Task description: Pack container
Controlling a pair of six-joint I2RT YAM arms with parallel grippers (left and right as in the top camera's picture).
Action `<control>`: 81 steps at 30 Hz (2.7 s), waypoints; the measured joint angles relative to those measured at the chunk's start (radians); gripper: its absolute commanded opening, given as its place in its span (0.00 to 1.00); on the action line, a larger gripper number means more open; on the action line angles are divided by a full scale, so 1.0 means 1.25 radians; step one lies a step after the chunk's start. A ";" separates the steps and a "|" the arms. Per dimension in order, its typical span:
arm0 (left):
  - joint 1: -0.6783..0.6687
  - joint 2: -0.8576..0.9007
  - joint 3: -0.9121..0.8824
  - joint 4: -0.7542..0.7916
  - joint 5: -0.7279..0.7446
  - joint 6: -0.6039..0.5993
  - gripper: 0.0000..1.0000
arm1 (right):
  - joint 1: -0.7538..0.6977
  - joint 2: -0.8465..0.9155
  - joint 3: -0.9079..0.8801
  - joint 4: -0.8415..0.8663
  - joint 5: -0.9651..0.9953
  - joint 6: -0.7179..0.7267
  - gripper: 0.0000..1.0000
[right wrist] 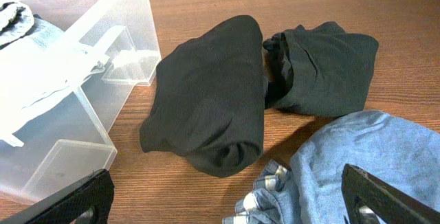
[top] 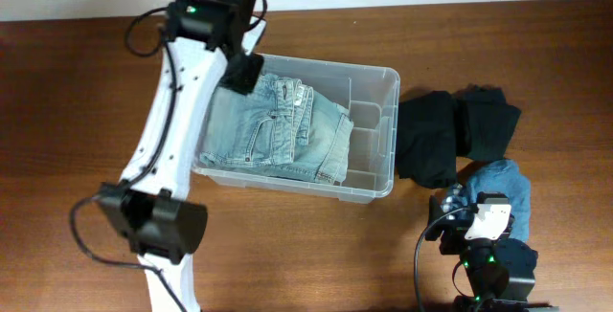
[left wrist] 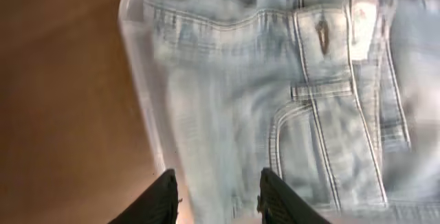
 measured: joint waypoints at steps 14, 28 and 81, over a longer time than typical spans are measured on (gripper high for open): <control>0.000 -0.022 -0.547 0.271 0.040 -0.035 0.40 | 0.000 0.001 0.000 0.000 0.000 0.000 0.98; 0.015 0.009 0.253 -0.034 0.071 -0.035 0.62 | 0.000 0.000 0.000 0.000 0.000 0.000 0.98; 0.291 -0.013 0.576 -0.126 0.079 -0.067 1.00 | -0.090 1.601 1.055 -0.432 -0.299 0.027 0.93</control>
